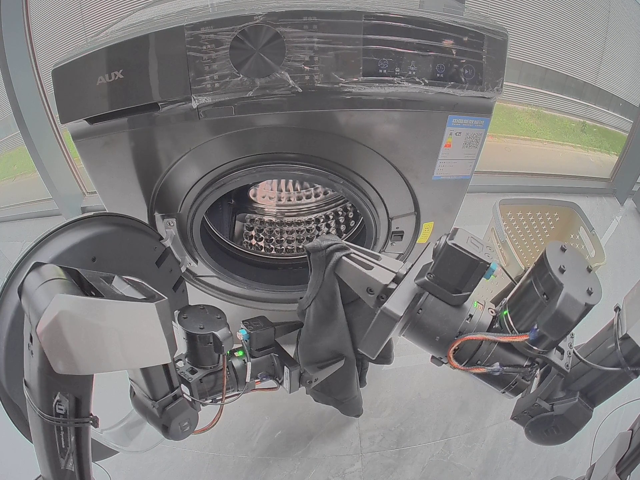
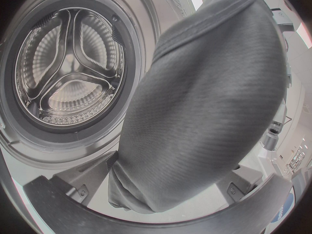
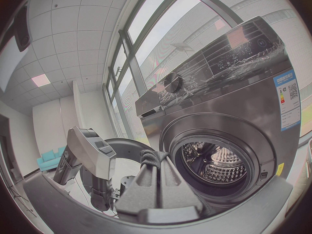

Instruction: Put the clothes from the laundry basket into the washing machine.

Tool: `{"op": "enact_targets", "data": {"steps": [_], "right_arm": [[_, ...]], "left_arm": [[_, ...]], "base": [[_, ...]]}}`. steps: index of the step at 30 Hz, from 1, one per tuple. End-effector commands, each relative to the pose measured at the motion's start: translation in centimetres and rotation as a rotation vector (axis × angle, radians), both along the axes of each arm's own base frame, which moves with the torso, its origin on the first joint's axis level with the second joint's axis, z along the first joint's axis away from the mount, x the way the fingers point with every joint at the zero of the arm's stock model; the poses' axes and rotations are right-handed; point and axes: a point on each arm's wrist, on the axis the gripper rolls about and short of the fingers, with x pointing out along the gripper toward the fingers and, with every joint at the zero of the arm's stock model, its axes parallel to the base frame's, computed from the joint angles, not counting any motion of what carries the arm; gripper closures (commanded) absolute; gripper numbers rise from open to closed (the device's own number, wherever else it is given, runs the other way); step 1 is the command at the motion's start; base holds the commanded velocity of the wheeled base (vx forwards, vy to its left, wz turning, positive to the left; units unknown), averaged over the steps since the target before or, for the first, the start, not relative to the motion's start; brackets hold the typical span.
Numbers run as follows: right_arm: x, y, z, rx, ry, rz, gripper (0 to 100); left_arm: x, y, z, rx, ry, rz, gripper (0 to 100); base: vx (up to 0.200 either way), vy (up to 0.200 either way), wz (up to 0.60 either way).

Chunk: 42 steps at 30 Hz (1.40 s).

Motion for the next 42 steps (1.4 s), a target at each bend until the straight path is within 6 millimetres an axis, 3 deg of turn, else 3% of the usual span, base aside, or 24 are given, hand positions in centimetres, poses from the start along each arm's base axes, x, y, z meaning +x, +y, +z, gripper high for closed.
{"op": "enact_targets", "data": {"steps": [1,6,7,11,17,22,29,36,42], "right_arm": [[-0.4,0.0,0.1,0.002,-0.002,0.008,100],[-0.1,-0.1,0.0,0.001,0.001,-0.002,100],[0.0,-0.2,0.0,-0.001,0.002,-0.005,100],[1.0,-0.6,0.0,0.003,-0.004,-0.035,100],[3.8,-1.0,-0.4,0.007,-0.004,-0.111,100],[6.3,-2.1,-1.0,0.004,0.006,-0.178,100],[7.9,-2.6,-3.1,-0.010,0.080,-0.209,100],[8.9,-2.4,-6.3,-0.056,0.126,-0.229,100],[8.9,-2.2,-8.9,-0.118,0.183,-0.224,100]], "left_arm": [[1.8,-0.7,-1.8,-0.002,-0.002,0.011,0],[2.2,-1.0,-2.1,-0.002,-0.009,0.029,0],[2.2,-0.9,-2.0,-0.001,-0.011,0.028,100],[1.6,-0.5,-1.5,0.000,-0.007,0.032,100],[-0.8,0.2,1.2,-0.011,-0.017,0.002,100],[-5.6,1.9,4.3,-0.023,-0.003,-0.111,100],[-10.5,5.0,8.4,-0.095,-0.046,-0.255,100],[-11.5,5.7,10.8,-0.170,-0.092,-0.263,100],[-10.7,6.4,11.4,-0.192,-0.104,-0.212,100]], "base": [[0.000,0.000,0.00],[0.000,0.000,0.00],[0.000,0.000,0.00],[0.000,0.000,0.00],[0.000,0.000,0.00],[0.000,0.000,0.00],[0.000,0.000,0.00],[0.000,0.000,0.00],[0.000,0.000,0.00]]}}
